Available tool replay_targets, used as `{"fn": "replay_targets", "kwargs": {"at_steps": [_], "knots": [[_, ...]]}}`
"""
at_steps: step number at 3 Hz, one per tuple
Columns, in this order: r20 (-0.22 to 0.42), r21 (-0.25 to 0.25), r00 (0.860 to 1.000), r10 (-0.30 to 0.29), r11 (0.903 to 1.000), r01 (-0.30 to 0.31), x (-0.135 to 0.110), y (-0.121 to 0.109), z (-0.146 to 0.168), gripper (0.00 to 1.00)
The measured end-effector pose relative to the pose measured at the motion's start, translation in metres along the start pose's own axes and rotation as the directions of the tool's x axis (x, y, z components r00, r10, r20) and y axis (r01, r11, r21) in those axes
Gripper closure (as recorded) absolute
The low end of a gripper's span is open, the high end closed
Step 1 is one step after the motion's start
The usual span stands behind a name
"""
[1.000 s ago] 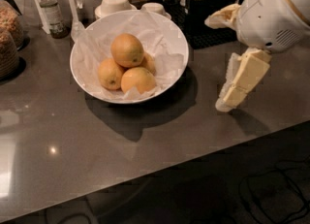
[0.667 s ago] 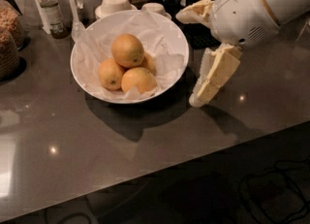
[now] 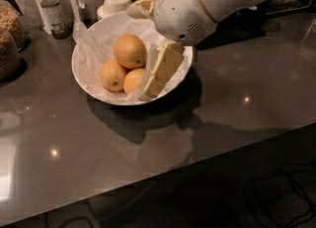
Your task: Pick orange from white bowl
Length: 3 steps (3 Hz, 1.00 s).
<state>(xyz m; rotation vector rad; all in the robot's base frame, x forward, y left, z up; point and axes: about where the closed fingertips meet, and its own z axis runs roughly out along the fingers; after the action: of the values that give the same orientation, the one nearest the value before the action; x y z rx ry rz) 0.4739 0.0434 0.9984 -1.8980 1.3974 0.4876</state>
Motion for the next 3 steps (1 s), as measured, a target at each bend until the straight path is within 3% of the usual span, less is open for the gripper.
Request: {"fn": "replay_targets", "kwargs": {"at_steps": [1,2,3], "knots": [[-0.001,-0.027,0.998,-0.059,0.9979,0.059,-0.034,-0.015,0.035,0.0],[-0.002,-0.024,0.998,-0.06,0.9979,0.06,-0.035,-0.015,0.034,0.0],[-0.008,-0.025,0.995,-0.104,0.9943,0.104,-0.033,-0.034,0.037,0.0]]}}
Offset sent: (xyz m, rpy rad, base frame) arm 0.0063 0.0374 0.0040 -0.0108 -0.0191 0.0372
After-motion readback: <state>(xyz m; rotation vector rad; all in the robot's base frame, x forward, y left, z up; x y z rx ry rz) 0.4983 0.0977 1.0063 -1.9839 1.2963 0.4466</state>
